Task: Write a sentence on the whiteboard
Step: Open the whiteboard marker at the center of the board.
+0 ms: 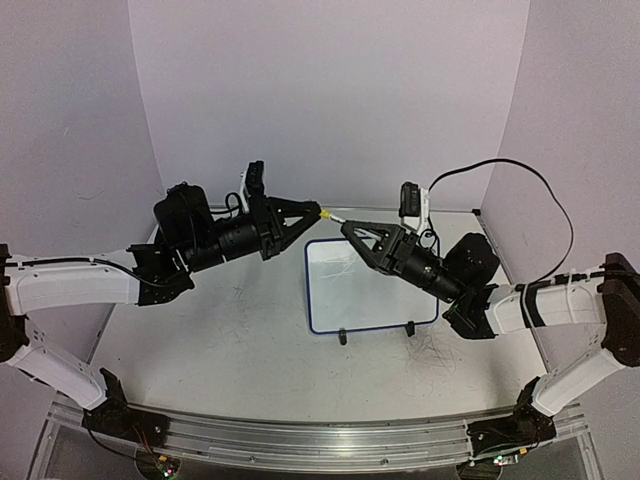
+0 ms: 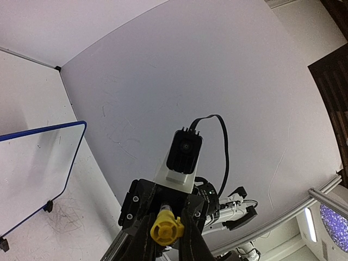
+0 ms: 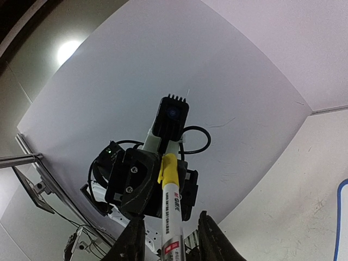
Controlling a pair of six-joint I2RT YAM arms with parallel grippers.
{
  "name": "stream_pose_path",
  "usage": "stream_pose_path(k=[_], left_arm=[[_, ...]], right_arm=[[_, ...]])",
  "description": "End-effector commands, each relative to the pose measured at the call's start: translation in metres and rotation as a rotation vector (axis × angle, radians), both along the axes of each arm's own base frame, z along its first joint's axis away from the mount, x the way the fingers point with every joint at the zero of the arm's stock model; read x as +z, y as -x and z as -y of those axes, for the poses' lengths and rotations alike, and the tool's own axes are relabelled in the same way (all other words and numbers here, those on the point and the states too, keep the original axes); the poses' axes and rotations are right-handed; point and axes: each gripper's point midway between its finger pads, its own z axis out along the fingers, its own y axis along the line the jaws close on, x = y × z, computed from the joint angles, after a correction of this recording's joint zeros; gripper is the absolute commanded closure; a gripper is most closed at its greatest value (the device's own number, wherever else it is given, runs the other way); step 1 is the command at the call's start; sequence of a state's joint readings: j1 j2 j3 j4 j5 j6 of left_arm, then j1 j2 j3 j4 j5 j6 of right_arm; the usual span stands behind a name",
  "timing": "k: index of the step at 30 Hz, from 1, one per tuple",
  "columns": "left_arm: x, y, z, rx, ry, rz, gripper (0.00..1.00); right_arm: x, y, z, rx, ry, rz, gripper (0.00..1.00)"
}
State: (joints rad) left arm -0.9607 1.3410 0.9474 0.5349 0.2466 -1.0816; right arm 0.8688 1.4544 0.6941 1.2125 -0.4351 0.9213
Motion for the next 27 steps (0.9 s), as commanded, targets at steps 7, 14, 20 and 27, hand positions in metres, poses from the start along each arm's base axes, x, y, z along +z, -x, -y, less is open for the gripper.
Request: stream_pose_path(k=[7,14,20,27], left_arm=[[-0.0031,0.0073,0.0037,-0.045,0.009,0.009,1.00],[-0.0034,0.0074,0.0010,-0.034,0.006,0.018,1.00],[-0.0049,0.0076,-0.0002,-0.030,0.002,0.022,1.00],[-0.0053,0.0076,-0.0006,-0.029,0.001,0.024,1.00]], right_arm=[[0.0246,-0.0019,0.0008,-0.008,-0.071,0.035,0.68],[0.0227,-0.0055,0.0005,-0.012,-0.080,0.002,0.68],[0.0248,-0.0054,-0.0009,0.003,-0.089,-0.012,0.77],[0.0291,-0.0041,-0.0046,0.026,-0.094,-0.009,0.87]])
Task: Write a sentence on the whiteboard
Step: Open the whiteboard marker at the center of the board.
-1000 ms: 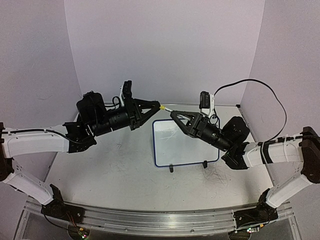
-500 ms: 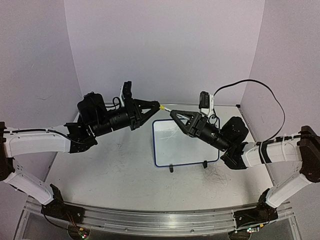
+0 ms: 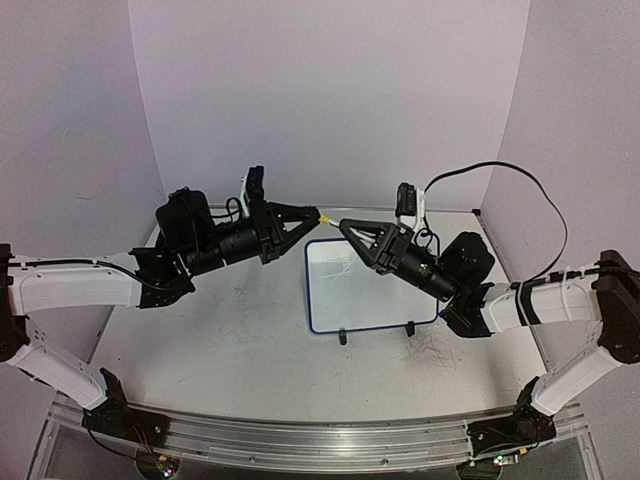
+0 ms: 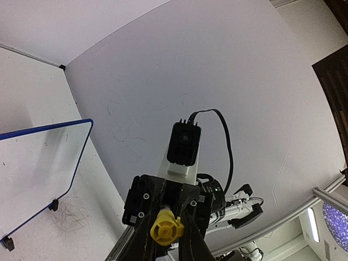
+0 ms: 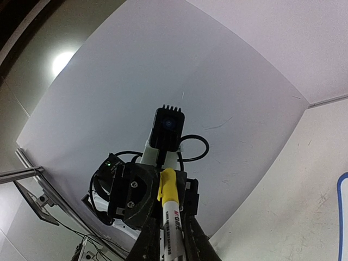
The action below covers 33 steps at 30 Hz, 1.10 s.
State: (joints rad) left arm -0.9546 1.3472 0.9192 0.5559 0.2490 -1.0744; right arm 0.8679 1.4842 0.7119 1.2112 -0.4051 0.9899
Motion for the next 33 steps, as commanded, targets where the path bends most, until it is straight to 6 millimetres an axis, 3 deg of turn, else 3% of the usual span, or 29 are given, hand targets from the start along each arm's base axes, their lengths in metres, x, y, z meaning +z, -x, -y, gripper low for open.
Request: stream_pose_path(k=[1,8,12,14,18,22,25,33], left_arm=[[0.006,0.010,0.000,-0.032,0.015,0.025,1.00],[0.008,0.010,-0.001,-0.029,0.017,0.030,1.00],[0.006,0.009,-0.002,-0.022,0.016,0.025,1.00],[0.006,0.008,-0.004,-0.013,0.017,0.023,0.91],[0.008,0.008,-0.007,-0.002,0.021,0.024,0.63],[0.004,0.008,-0.006,-0.003,0.014,0.019,0.54],[0.002,0.008,-0.005,-0.006,0.011,0.016,0.58],[0.007,0.007,-0.006,0.003,0.013,0.039,0.84]], right_arm=[[0.033,0.006,-0.002,0.031,-0.073,0.069,0.89],[0.026,0.009,-0.006,0.054,-0.044,0.084,0.88],[0.024,0.011,-0.008,0.066,-0.038,0.088,1.00],[0.025,0.012,-0.007,0.065,-0.037,0.092,1.00],[0.024,0.013,-0.004,0.056,-0.036,0.097,1.00],[0.022,0.012,-0.004,0.053,-0.032,0.091,1.00],[0.021,0.012,-0.004,0.054,-0.031,0.091,1.00],[0.011,0.013,-0.007,0.071,-0.006,0.076,1.00]])
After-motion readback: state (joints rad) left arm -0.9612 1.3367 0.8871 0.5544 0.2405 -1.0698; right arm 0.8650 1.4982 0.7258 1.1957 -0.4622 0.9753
